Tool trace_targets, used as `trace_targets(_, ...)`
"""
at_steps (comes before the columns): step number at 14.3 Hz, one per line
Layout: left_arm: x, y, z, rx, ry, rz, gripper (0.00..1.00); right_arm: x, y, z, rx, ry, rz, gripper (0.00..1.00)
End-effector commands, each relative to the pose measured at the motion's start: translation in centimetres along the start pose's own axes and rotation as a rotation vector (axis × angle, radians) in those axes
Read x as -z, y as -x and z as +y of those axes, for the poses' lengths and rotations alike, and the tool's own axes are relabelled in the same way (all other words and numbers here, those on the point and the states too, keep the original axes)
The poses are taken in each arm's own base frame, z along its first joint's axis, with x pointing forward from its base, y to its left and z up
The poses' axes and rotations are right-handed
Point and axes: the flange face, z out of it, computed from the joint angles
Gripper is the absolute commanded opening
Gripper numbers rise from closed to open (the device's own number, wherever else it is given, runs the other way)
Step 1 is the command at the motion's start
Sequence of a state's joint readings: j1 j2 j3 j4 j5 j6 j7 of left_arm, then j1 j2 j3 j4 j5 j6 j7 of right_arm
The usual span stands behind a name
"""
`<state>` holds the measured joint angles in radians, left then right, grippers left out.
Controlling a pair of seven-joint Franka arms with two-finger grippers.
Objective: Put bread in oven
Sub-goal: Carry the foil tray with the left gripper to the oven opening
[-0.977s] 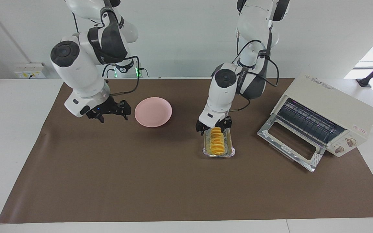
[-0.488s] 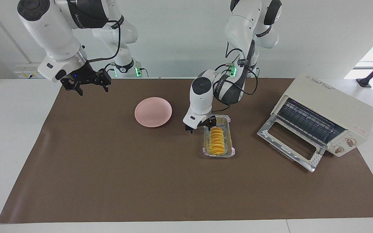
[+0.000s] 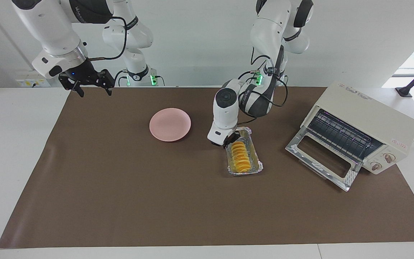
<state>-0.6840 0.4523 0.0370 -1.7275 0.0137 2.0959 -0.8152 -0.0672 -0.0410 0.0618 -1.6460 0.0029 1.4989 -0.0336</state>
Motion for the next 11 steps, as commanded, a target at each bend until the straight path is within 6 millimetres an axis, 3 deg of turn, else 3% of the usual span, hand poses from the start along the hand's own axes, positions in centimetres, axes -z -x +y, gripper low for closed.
trace_targets(1,4.1,-2.9,-2.0,0.085,-0.006,0.01,0.0,0.3,-0.2,-0.1,0.007,0.005,0.015,1.0)
trace_targets(3,7.2,-4.9,-3.7,0.149,0.019,0.016,0.0,0.2,-0.2,-0.1,0.02,-0.003,0.013,1.0)
trace_targets(5,13.0,-7.7,-8.3,0.239,0.049,0.028,0.0,0.2,-0.2,0.1,0.019,-0.016,0.009,1.0)
trace_targets(7,15.6,-10.2,-11.8,0.303,0.04,0.021,0.0,0.3,-0.2,0.1,0.019,-0.019,0.013,1.0)
trace_targets(9,15.6,-13.1,-16.0,0.382,0.032,0.044,0.0,0.4,-0.2,0.2,0.018,-0.017,0.021,1.0)
trace_targets(11,14.8,-15.7,-22.1,0.48,0.0,0.033,0.0,0.5,-0.2,0.2,0.016,-0.014,0.024,1.0)
